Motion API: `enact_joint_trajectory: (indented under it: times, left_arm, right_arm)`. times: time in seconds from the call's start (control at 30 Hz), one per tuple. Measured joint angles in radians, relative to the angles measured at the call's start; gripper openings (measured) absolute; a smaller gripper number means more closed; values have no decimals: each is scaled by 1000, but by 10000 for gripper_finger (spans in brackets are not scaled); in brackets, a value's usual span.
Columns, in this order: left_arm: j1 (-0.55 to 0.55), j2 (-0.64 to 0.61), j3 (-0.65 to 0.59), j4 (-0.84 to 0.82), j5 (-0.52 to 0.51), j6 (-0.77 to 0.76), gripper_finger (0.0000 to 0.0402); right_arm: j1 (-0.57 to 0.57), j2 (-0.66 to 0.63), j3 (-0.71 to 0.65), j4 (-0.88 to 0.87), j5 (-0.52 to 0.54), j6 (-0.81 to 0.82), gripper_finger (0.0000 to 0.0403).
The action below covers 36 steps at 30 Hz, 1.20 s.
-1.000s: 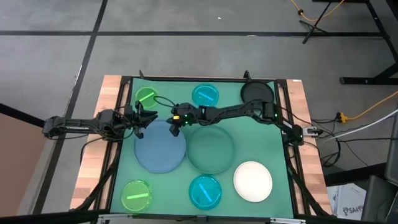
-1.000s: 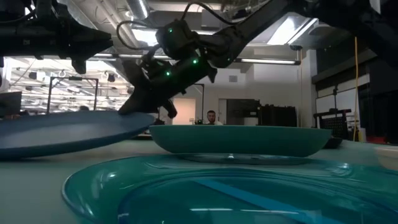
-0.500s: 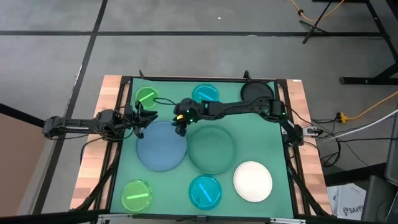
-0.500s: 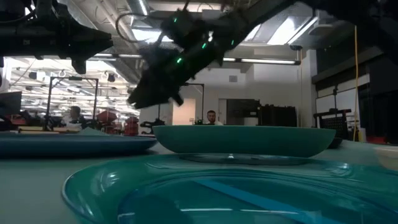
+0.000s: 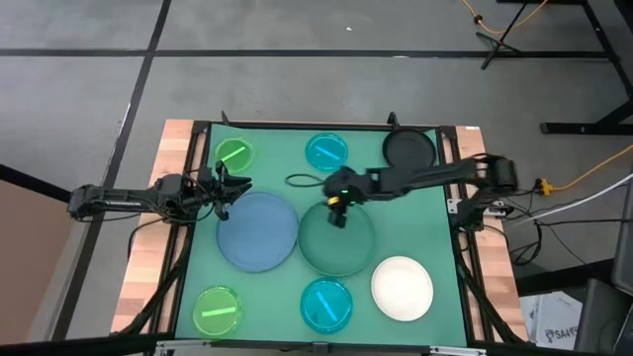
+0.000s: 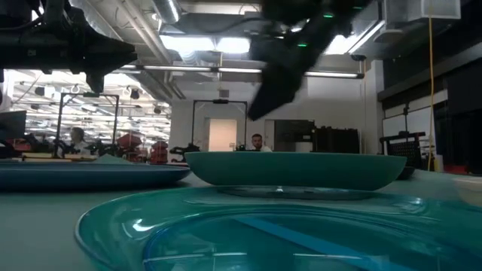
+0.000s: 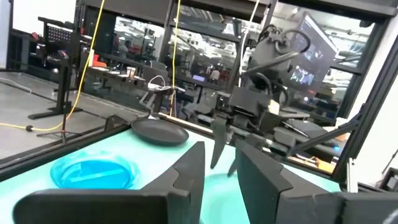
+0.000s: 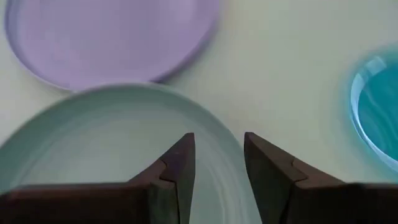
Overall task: Stack plastic plates
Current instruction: Stack the green plate on top of the the light blue plate
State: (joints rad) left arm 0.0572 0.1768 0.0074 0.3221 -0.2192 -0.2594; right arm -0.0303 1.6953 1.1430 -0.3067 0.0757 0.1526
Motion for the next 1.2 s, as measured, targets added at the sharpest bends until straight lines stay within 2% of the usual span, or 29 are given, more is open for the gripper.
enact_joint_trajectory:
  times: [0.1,0.2,0.3,0.37,0.5,0.67,0.87,1.03,1.2]
  left_arm:
    - [0,0,0,0,-7,0,85]
    - [0,0,0,0,-8,0,85]
    - [0,0,0,0,-8,-3,85]
    - [0,0,0,0,-8,-4,85]
    - [0,0,0,0,-19,-4,85]
    - [0,0,0,0,-52,-4,85]
    - [0,0,0,-1,-51,-4,85]
    - [0,0,0,-7,-50,-4,85]
    - [0,0,0,-33,-50,-24,85]
  right_arm:
    - [-3,-96,-142,57,18,52,127]
    - [-3,-166,-243,78,89,86,127]
    - [-3,-190,-314,70,158,131,127]
    - [-3,-190,-345,63,160,165,127]
    - [-3,-191,-377,70,150,210,134]
    - [-3,-191,-381,76,108,229,170]
    - [-3,-177,-381,47,150,236,196]
    - [-3,-150,-383,48,125,248,185]
    - [-3,-98,-386,75,80,248,149]
